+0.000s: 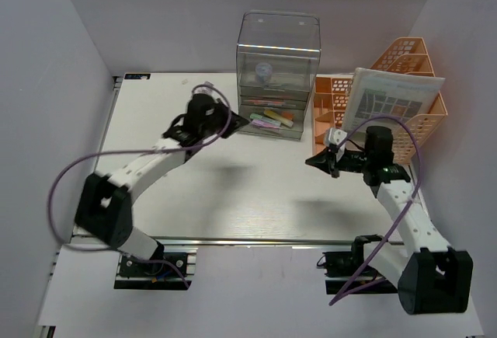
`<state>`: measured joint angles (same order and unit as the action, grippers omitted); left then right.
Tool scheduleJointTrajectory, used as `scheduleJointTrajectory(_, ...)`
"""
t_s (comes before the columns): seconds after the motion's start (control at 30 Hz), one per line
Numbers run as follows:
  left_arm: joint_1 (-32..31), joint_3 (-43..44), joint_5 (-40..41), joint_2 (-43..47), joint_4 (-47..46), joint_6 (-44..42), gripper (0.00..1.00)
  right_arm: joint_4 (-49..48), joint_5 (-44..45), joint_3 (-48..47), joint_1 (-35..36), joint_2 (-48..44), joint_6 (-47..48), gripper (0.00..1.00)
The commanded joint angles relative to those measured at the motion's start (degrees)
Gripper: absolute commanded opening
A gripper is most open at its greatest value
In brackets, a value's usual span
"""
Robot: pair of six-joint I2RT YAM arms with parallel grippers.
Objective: Organize the desk
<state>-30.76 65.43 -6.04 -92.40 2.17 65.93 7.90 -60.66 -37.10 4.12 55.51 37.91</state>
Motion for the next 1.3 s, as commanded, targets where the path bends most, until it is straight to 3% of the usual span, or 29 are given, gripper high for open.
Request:
scheduleJointTrajectory(0.0, 4.0, -6.2, -8.7, 17.7, 1.6, -28.3, 0.00, 12.3, -2.4, -5.3, 2.6, 6.6, 18.7, 0.00)
scheduleJointTrajectory(0.03, 4.0, -7.0, -8.5, 20.3, 7.0, -31.6, 0.06, 16.4, 0.0, -7.3, 3.3, 8.8, 23.7, 0.00)
scheduleJointTrajectory(0.07, 4.7, -7.9, -7.8, 22.9, 9.2, -34.0, 0.21, 18.0, 2.5, -11.2, 5.9, 10.9, 25.6, 0.03)
scheduleJointTrajectory(0.1, 5.5, -10.6, -5.7, 26.9, 10.9, -37.8, 0.29, 19.2, 7.9, -13.3, 6.7, 15.6, 26.9, 0.06)
scheduleJointTrajectory(0.13, 5.5, -12.0, -3.6, 28.7, 13.4, -39.2, 0.43, 19.5, 10.5, -15.1, 9.0, 17.9, 27.6, 0.08)
scheduleJointTrajectory(0.17, 5.5, -13.4, -1.5, 30.4, 14.2, -40.2, 0.66, 19.5, 13.3, -18.4, 11.2, 20.1, 27.5, 0.10)
scheduleJointTrajectory(0.27, 6.2, -18.3, 8.5, 34.6, 14.3, -44.6, 0.78, 15.6, 23.7, -25.1, 17.0, 31.0, 20.8, 0.09)
scheduleJointTrajectory(0.33, 6.8, -21.6, 13.3, 36.7, 13.0, -46.2, 0.79, 13.6, 29.1, -28.2, 19.9, 34.9, 16.4, 0.06)
scheduleJointTrajectory(0.47, 6.8, -20.9, 14.7, 38.3, 14.0, -49.2, 0.82, 8.9, 41.7, -36.3, 25.7, 44.8, 12.9, 0.05)
scheduleJointTrajectory(0.67, 6.8, -20.6, 17.7, 40.2, 16.2, -49.9, 0.84, 3.5, 52.3, -42.1, 28.7, 53.0, 8.6, 0.03)
scheduleJointTrajectory(0.87, 6.8, -21.7, 20.2, 44.3, 16.0, -50.0, 0.84, -0.6, 60.4, -44.5, 30.2, 58.3, 10.9, 0.01)
scheduleJointTrajectory(1.27, 6.8, -21.7, 21.2, 43.9, 16.5, -49.8, 0.84, -8.9, 72.4, -45.7, 28.8, 63.4, 15.6, 0.01)
